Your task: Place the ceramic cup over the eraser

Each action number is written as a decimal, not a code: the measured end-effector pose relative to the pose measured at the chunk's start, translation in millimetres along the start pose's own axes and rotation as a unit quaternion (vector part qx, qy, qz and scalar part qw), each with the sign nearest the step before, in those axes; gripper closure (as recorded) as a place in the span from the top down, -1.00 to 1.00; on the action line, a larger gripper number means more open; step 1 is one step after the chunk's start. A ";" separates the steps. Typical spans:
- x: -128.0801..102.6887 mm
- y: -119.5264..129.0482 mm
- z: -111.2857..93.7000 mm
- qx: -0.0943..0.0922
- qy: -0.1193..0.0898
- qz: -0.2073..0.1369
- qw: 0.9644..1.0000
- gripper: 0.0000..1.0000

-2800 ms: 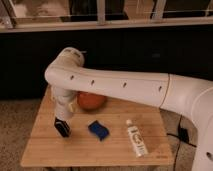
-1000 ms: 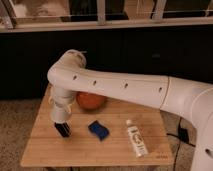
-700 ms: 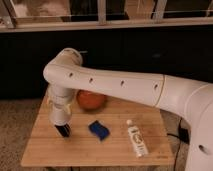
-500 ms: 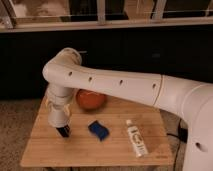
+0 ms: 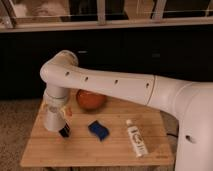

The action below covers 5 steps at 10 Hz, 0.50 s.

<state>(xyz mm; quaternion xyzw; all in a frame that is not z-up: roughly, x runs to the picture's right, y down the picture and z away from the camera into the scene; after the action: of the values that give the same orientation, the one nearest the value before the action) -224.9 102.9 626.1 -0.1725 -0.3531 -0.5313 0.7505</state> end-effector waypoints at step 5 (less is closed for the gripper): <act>0.5 -4.8 16.5 -0.011 -0.006 -0.011 1.000 -0.78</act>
<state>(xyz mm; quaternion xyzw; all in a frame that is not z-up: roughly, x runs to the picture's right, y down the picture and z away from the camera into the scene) -235.0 111.2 637.3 -0.1805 -0.3538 -0.5425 0.7403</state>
